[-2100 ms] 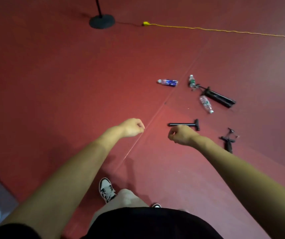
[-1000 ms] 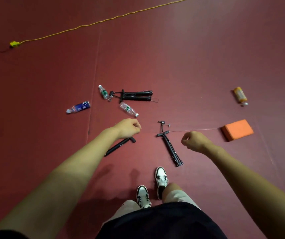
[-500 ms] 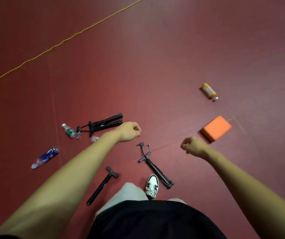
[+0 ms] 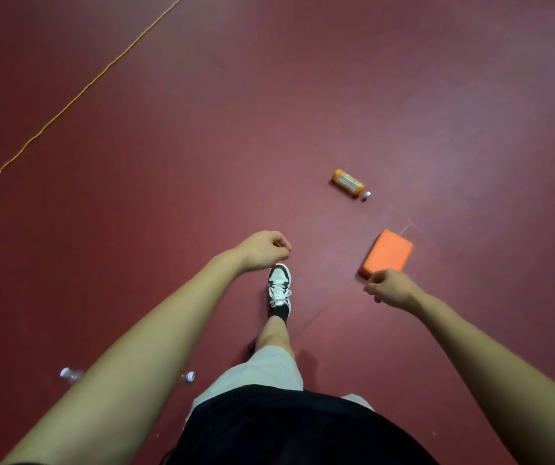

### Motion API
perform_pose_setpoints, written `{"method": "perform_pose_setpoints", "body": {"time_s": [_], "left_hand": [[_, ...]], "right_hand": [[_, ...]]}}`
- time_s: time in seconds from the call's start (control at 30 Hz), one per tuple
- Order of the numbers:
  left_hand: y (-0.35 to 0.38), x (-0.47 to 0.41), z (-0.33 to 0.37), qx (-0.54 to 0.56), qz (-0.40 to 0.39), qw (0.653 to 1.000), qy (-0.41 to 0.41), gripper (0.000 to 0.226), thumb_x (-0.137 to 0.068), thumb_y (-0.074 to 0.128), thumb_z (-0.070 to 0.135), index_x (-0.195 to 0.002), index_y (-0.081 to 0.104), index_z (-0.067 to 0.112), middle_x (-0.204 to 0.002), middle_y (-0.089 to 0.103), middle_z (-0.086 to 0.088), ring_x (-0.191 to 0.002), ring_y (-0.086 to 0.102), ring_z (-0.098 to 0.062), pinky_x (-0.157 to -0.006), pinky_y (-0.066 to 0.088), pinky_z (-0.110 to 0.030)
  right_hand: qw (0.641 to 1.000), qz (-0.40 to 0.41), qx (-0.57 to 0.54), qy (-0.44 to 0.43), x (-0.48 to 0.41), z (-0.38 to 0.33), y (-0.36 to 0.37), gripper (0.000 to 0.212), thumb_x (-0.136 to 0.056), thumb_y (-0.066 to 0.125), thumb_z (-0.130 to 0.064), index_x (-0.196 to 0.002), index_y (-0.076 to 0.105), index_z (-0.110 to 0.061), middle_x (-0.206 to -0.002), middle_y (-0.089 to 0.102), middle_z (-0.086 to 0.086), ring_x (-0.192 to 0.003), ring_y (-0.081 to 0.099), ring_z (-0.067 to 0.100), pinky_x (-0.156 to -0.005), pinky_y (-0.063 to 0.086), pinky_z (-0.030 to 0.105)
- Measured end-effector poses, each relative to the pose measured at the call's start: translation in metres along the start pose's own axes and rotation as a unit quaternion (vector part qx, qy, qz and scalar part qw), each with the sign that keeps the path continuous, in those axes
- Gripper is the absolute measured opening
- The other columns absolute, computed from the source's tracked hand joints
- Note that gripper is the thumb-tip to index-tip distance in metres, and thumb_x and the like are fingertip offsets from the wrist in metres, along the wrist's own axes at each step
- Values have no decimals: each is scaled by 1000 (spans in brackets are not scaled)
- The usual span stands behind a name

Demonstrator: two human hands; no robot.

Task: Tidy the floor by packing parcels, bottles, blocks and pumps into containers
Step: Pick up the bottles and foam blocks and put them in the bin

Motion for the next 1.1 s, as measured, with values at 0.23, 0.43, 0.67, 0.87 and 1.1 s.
{"method": "perform_pose_setpoints", "body": {"time_s": [0.23, 0.43, 0.67, 0.87, 1.1], "left_hand": [[-71, -176, 70, -94, -79, 992, 39, 22, -90, 52, 11, -109, 62, 7, -113, 65, -10, -82, 50, -13, -73, 35, -18], [-95, -306, 127, -172, -129, 975, 65, 22, -89, 52, 11, -108, 63, 5, -114, 65, -14, -102, 60, -31, -75, 39, -21], [-53, -451, 141, -207, -139, 963, 99, 27, -90, 52, 16, -115, 57, 7, -117, 61, -11, -109, 55, -27, -88, 40, -26], [10, -615, 108, -282, -106, 942, 145, 38, -92, 52, 29, -126, 49, 12, -127, 52, -12, -117, 48, -29, -102, 38, -36], [103, -800, 48, -469, -70, 861, 186, 49, -91, 51, 37, -133, 40, 14, -137, 40, -9, -127, 36, -30, -98, 37, -44]], "right_hand": [[991, 46, -65, 110, -110, -8, -91, 16, -89, 50, -14, -78, 61, -12, -72, 63, 7, -76, 56, 24, -58, 38, 27], [955, 116, -189, 197, -177, 3, -136, 16, -88, 53, -16, -75, 60, -21, -94, 70, 13, -95, 63, 30, -73, 40, 28], [888, 202, -287, 296, -272, 61, -145, 43, -87, 59, -21, -128, 49, -11, -104, 59, 11, -108, 56, 32, -85, 40, 33], [845, 258, -309, 352, -412, 145, -119, 64, -85, 62, -36, -141, 36, -18, -137, 41, 19, -127, 36, 40, -106, 27, 37], [820, 233, -283, 440, -569, 255, -43, 84, -76, 64, -57, -146, 25, -35, -154, 13, 10, -133, 20, 45, -106, 27, 55]]}}
Point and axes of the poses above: each hand's wrist, its own x-axis away from the middle knuckle, its own y-axis out of the palm, z = x × y, the point moved 3 cm from there along -x, towards the middle knuckle
